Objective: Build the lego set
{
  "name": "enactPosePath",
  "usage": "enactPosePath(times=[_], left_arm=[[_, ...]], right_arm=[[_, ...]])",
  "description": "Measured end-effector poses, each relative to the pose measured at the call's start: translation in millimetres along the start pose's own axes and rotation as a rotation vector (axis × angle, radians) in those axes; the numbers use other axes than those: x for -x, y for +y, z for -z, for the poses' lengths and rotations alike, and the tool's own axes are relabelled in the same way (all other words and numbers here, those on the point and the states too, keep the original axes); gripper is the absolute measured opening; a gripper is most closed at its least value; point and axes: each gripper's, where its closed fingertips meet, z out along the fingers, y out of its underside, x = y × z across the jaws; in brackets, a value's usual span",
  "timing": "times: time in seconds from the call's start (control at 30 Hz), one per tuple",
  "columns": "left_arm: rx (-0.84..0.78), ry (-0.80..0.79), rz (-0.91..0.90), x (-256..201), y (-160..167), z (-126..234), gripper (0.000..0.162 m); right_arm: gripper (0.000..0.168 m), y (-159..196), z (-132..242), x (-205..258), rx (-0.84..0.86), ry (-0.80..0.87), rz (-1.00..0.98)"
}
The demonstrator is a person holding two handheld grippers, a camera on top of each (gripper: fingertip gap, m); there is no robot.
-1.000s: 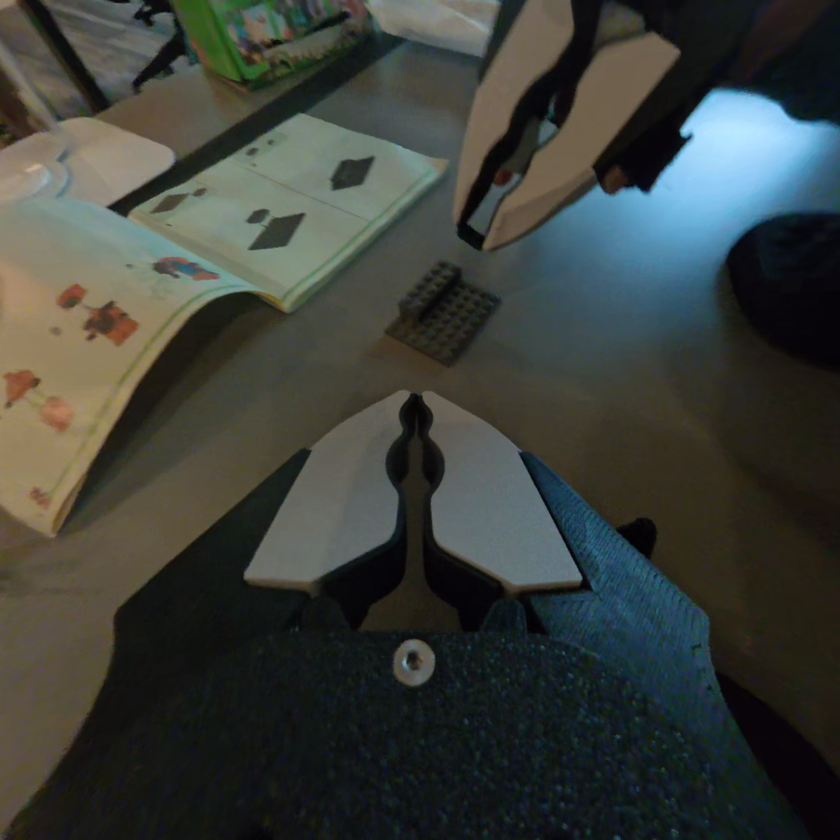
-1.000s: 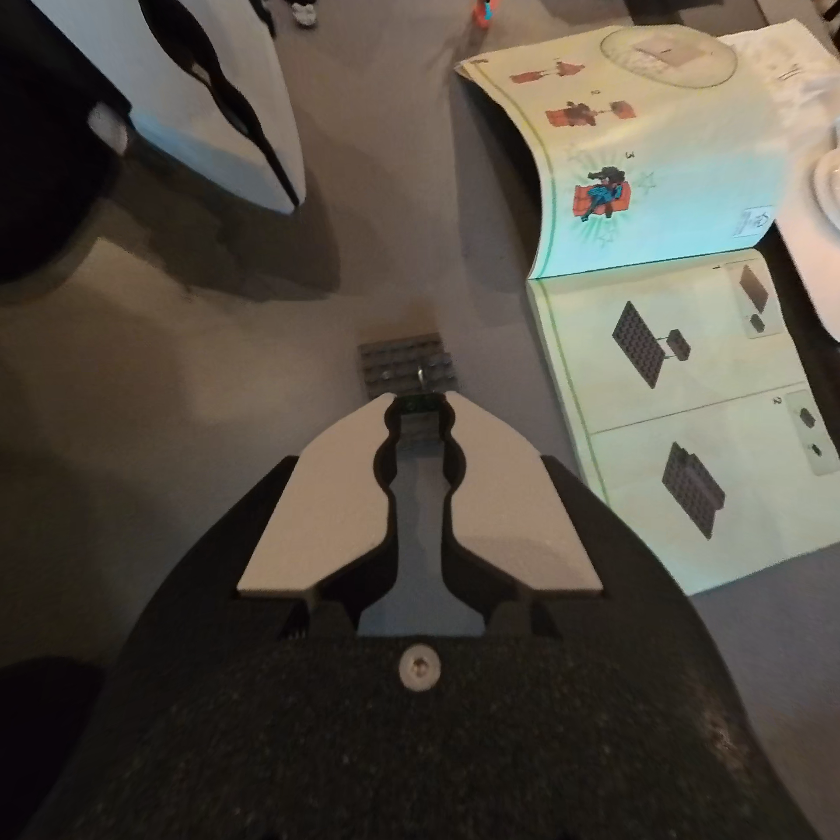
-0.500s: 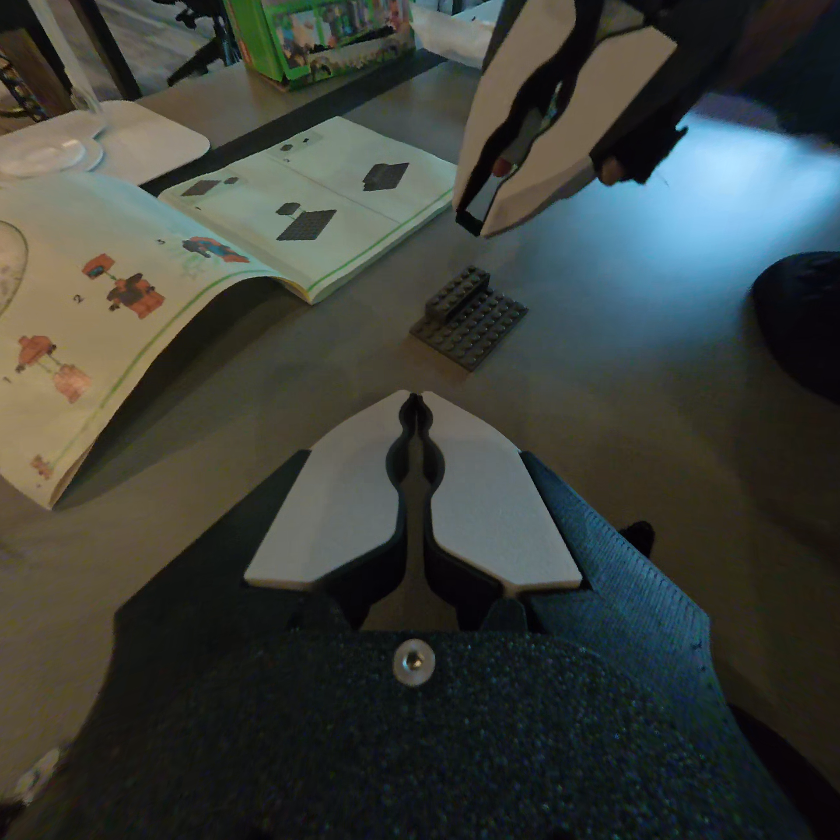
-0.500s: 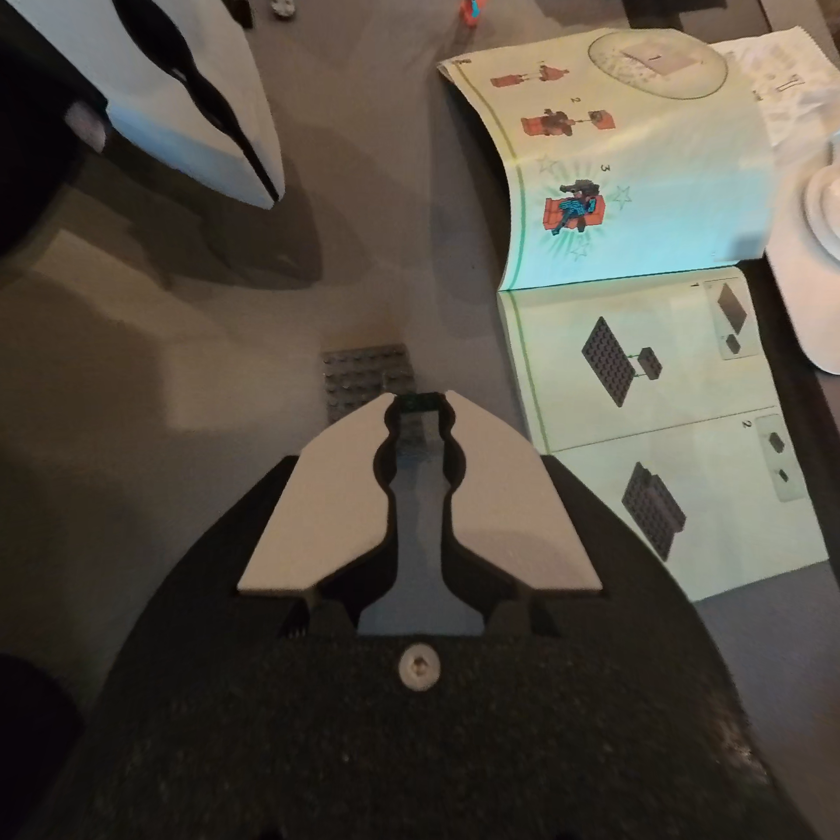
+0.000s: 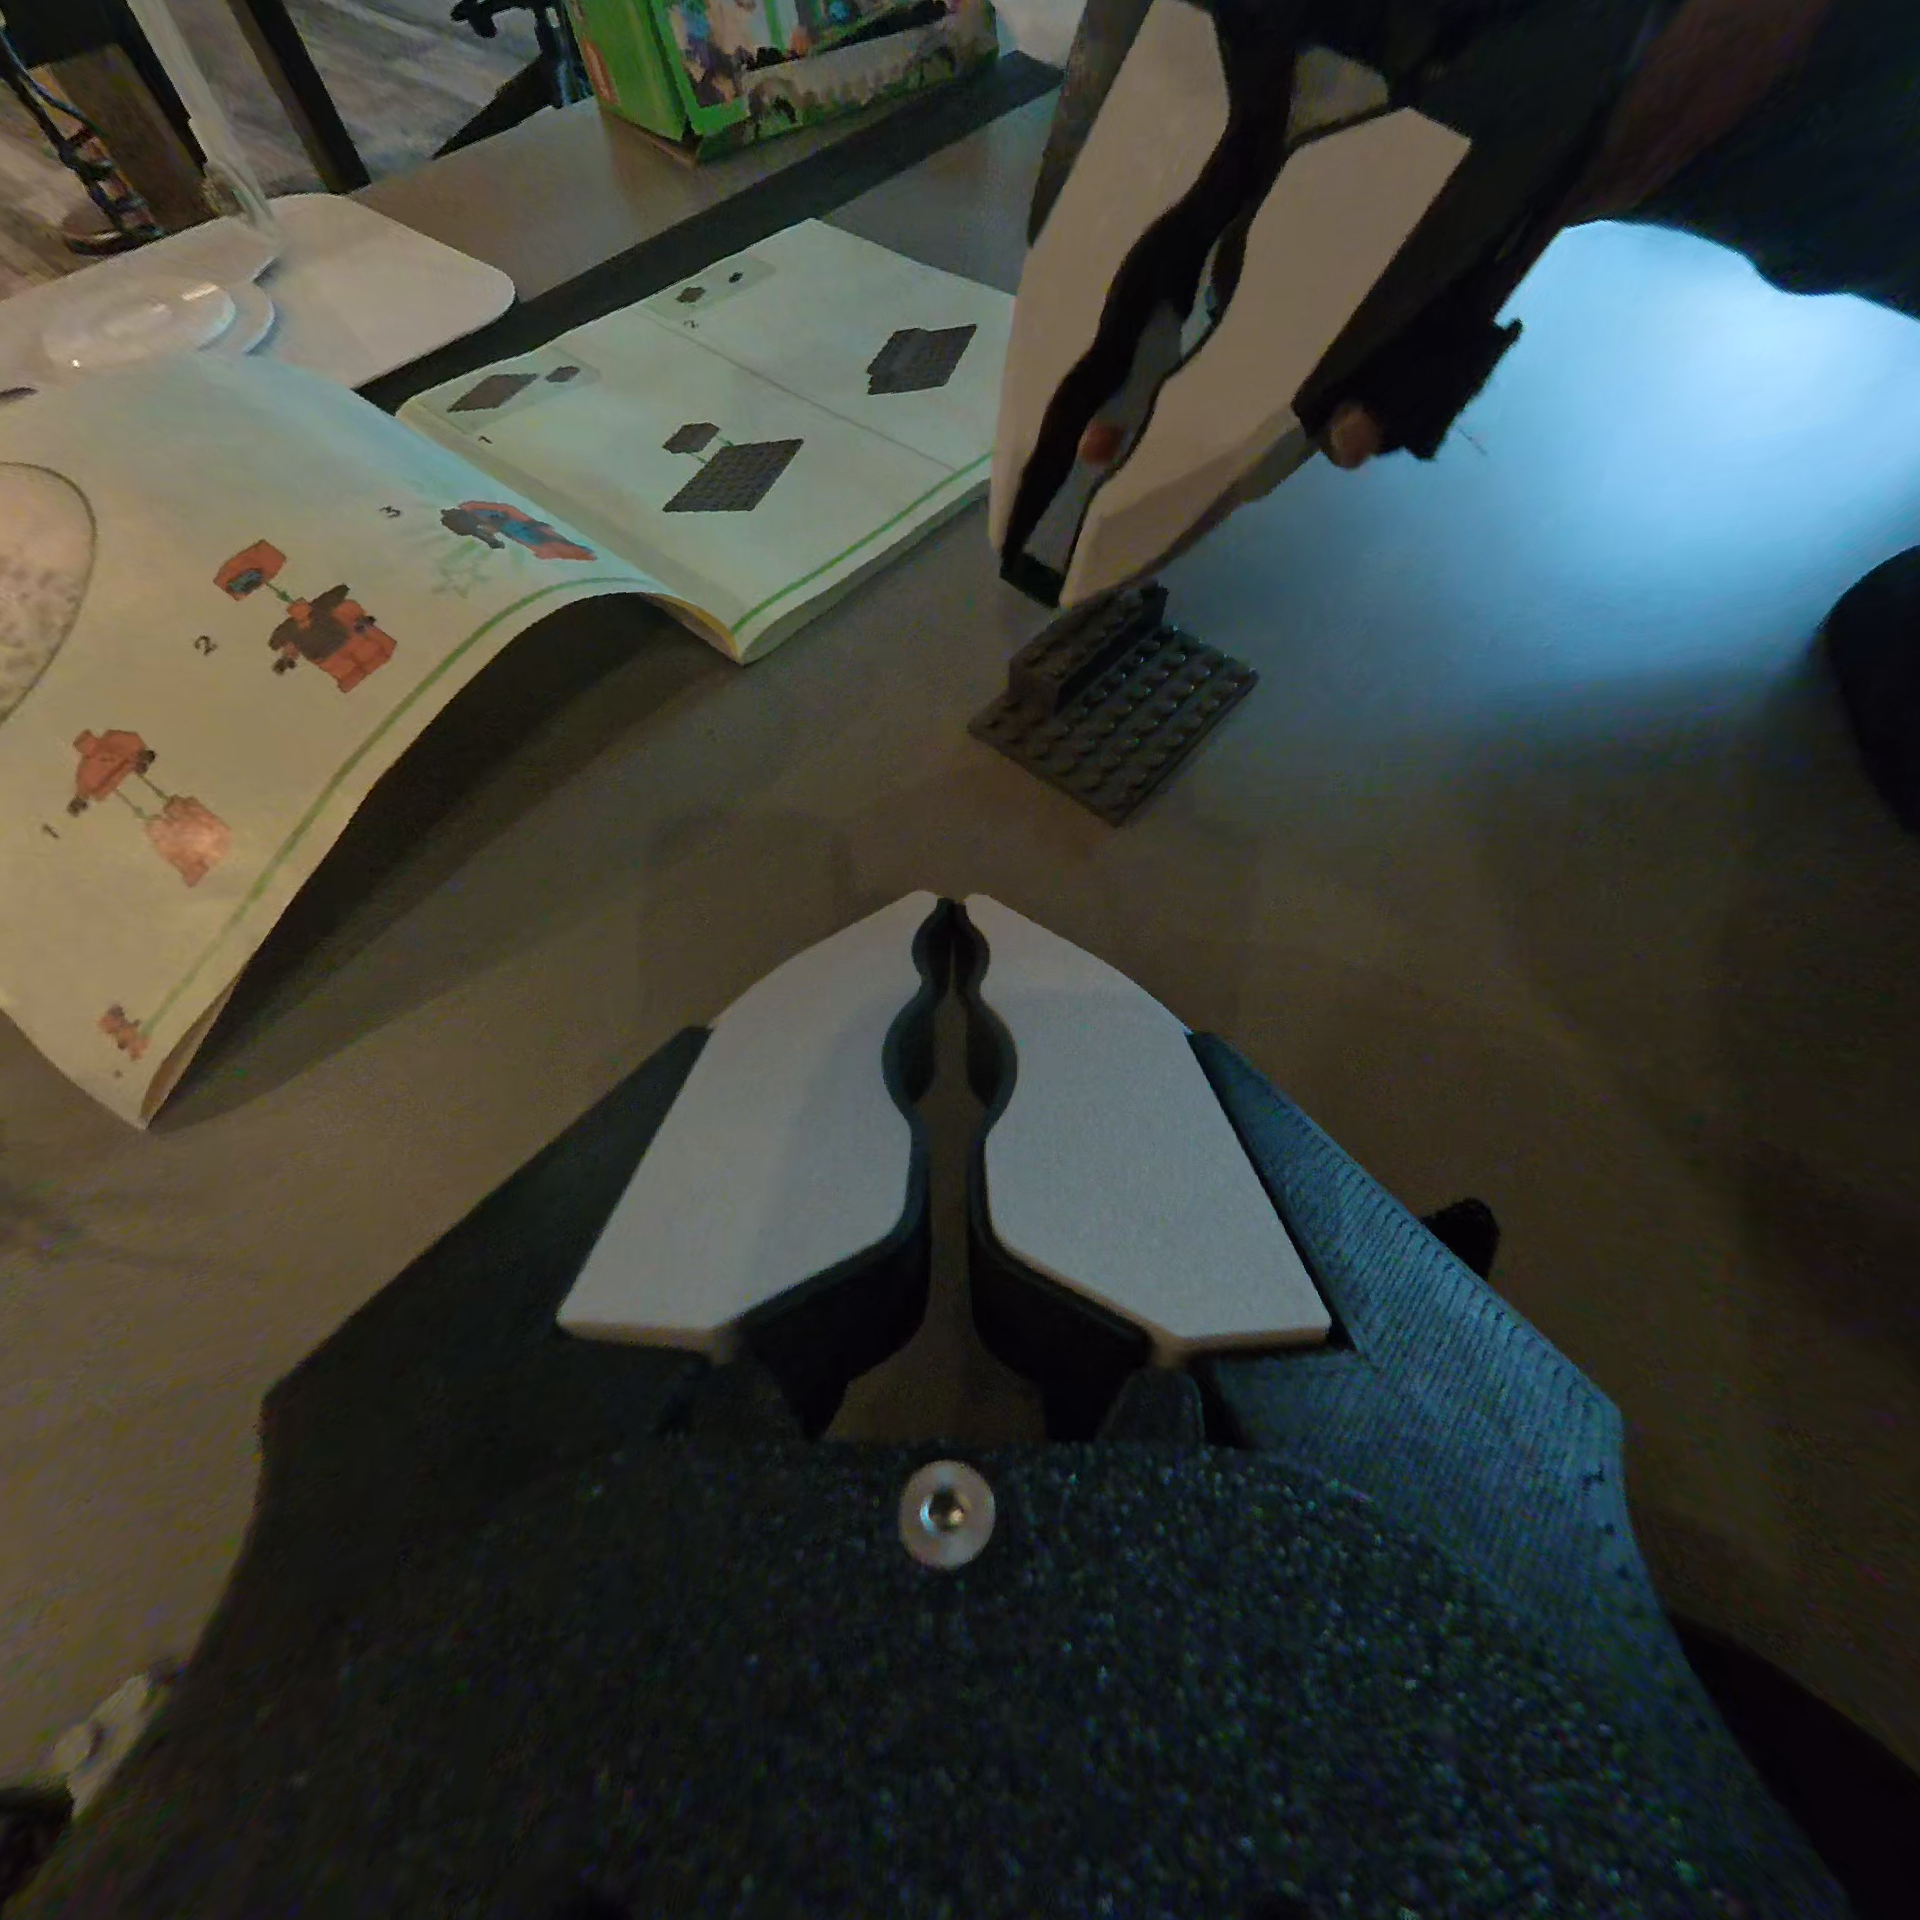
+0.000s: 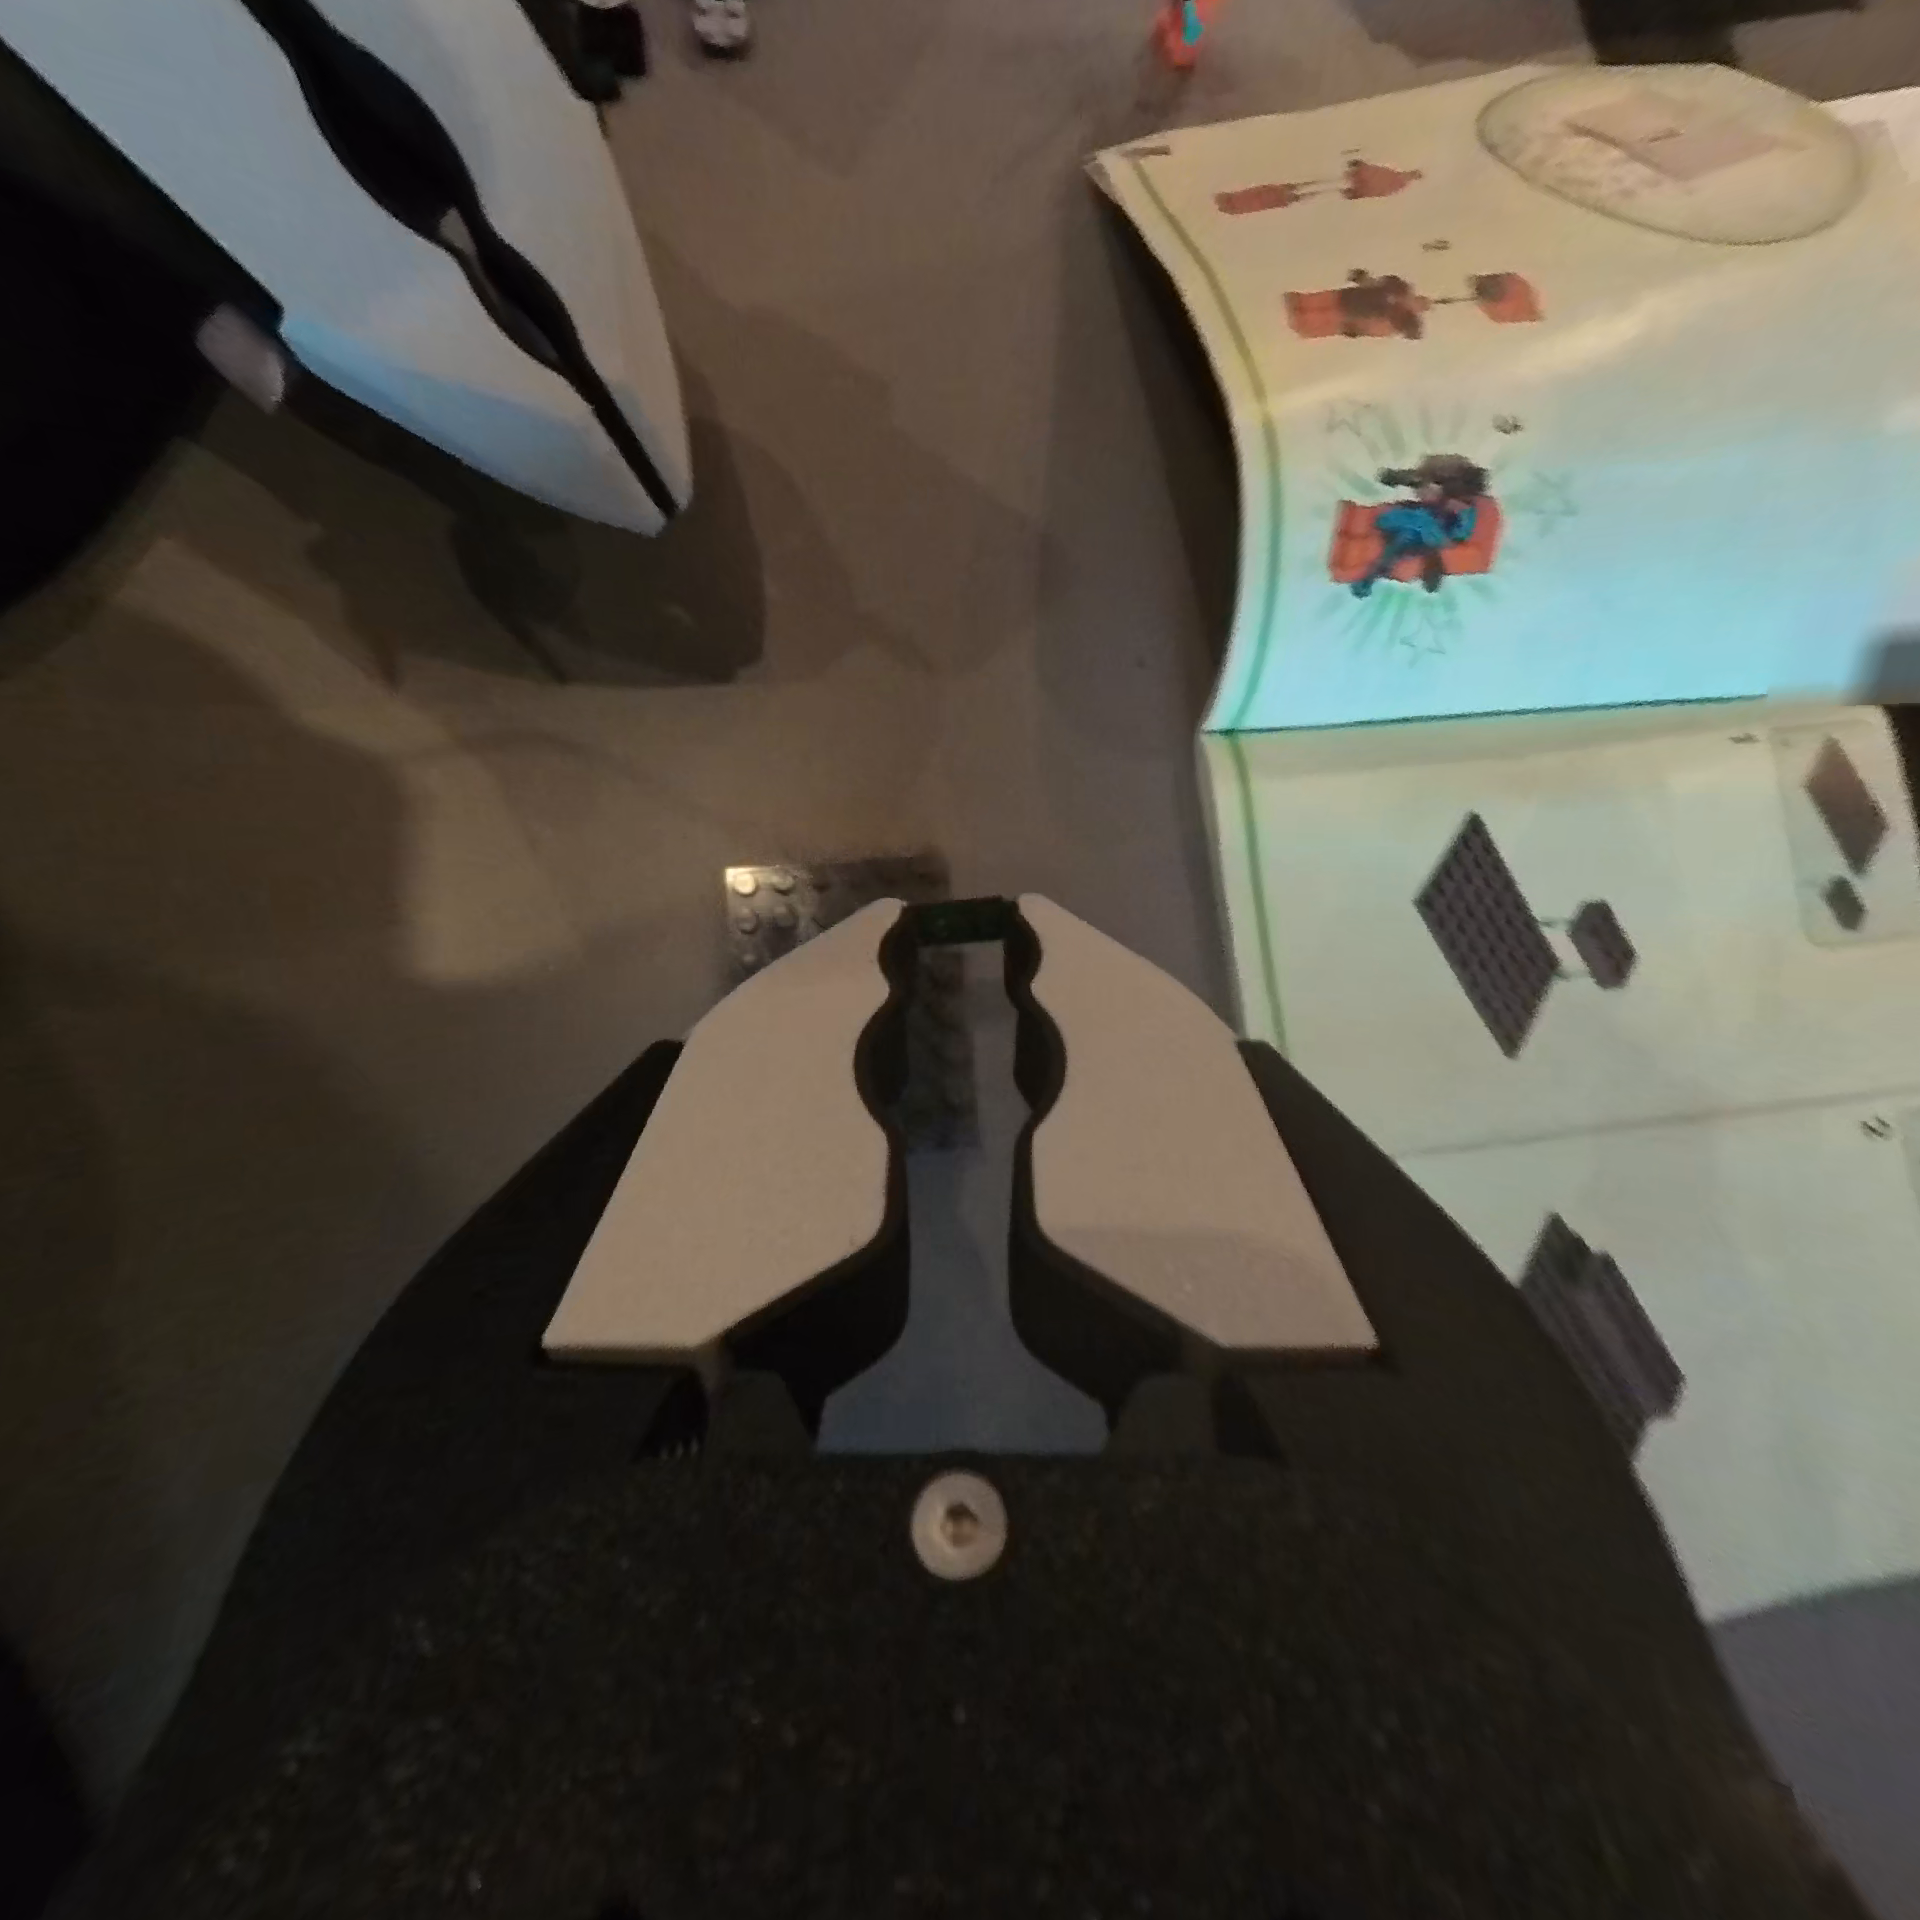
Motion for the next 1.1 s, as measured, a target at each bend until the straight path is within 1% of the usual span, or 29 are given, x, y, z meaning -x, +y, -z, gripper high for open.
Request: enactPosePath(times=[0.17, 0.6, 0.87, 1.1], left_arm=[[0.001, 0.008, 0.000, -1, 0, 0, 0.000], [0.000, 0.018, -0.032, -6, 1, 2, 0.000], [0.004, 0.034, -0.034, -8, 2, 1, 0.000], [0.007, 0.040, -0.036, -9, 3, 0, 0.001]], right_arm=[[0.016, 1, -10, 8, 0.036, -0.015, 0.017], [0.016, 5, -22, 7, 0.094, -0.030, 0.027], [0.017, 11, -25, 8, 0.139, -0.047, 0.019], [0.019, 11, -25, 7, 0.145, -0.053, 0.010]])
